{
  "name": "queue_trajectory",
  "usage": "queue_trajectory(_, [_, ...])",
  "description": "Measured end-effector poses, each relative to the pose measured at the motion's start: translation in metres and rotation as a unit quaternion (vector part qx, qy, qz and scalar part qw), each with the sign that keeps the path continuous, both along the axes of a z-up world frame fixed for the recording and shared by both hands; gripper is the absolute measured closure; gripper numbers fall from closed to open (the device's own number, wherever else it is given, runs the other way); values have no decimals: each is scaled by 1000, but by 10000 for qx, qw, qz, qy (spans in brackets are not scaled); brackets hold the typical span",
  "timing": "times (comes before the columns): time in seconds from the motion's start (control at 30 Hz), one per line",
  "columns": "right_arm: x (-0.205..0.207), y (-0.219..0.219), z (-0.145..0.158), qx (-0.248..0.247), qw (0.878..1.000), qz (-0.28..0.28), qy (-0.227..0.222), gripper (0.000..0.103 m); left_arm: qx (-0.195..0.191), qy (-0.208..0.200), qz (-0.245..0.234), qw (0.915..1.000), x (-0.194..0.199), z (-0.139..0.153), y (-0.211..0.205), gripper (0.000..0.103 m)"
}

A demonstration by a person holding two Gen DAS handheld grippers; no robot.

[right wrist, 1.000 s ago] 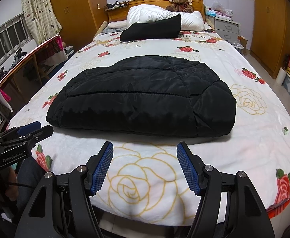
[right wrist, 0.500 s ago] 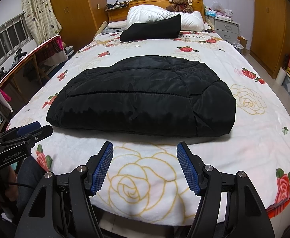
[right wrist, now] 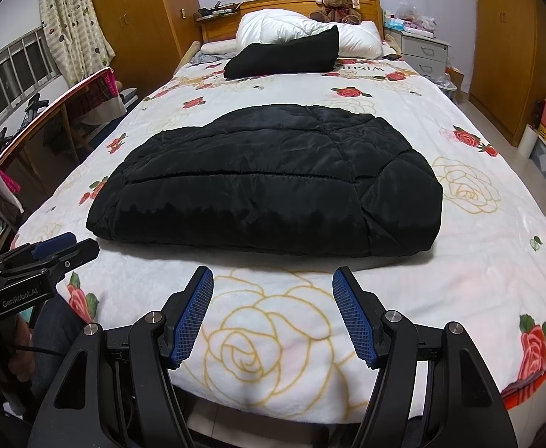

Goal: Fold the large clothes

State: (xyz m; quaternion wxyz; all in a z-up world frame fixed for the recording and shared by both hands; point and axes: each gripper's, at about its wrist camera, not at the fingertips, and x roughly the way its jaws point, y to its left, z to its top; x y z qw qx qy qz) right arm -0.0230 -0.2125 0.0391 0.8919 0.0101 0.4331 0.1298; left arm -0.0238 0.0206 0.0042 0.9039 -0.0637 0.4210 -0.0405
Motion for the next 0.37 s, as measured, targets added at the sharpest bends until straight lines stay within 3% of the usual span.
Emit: queue_trajectory(0.37, [0,0,0,10,10000,-23,11,36,48,-79,-48,9999,-2,3,-5,36])
